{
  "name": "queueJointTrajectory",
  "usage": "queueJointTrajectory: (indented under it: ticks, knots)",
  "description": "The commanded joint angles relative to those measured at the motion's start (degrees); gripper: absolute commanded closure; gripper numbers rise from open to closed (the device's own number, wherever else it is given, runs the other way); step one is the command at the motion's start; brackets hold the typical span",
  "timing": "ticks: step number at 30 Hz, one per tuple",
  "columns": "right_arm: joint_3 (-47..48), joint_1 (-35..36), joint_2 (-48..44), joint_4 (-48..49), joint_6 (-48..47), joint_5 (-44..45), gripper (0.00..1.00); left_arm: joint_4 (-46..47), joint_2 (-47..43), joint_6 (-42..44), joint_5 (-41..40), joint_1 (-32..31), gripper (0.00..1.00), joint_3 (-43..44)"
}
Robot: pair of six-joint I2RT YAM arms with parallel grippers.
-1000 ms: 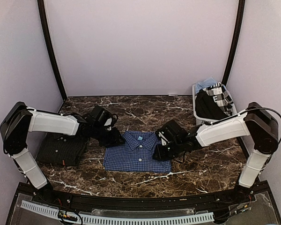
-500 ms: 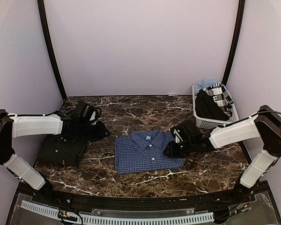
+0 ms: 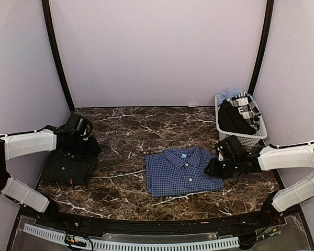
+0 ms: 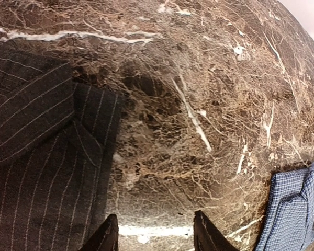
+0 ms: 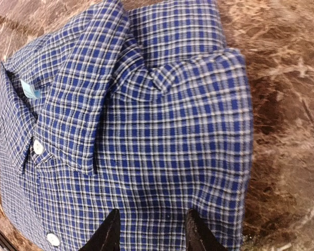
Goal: Fold and stack the long sleeve shirts
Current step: Adjust the square-folded shirt at the center of the board, then move the square-folded shirt to the center of the board.
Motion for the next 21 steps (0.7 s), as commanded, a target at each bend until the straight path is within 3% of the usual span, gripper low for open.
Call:
queueJointTrajectory:
  ticks: [1,6,13,21]
  knots:
    - [-0.60,-0.93,-6.65,-4.88,1.40,4.41,0.57,-3.31,0.00,1.98,-2.97,1.34,0.51,-0.79]
    - [2.60,-1.06,-13.16,-8.41,-0.09,6.49,0.43,-3.24,1.78,1.82,-3.80,1.86,0.47,-1.21]
    - [7.09,-1.12,-19.54,-9.10,-3.52,11.19,0.03,-3.20,5.00,1.49,-6.10,1.87,0.41,-1.29]
    - [11.34,-1.09,-18.44,-6.55,-6.99,12.56,0.01,-3.30,8.27,1.24,-7.89,1.87,0.40,-0.76]
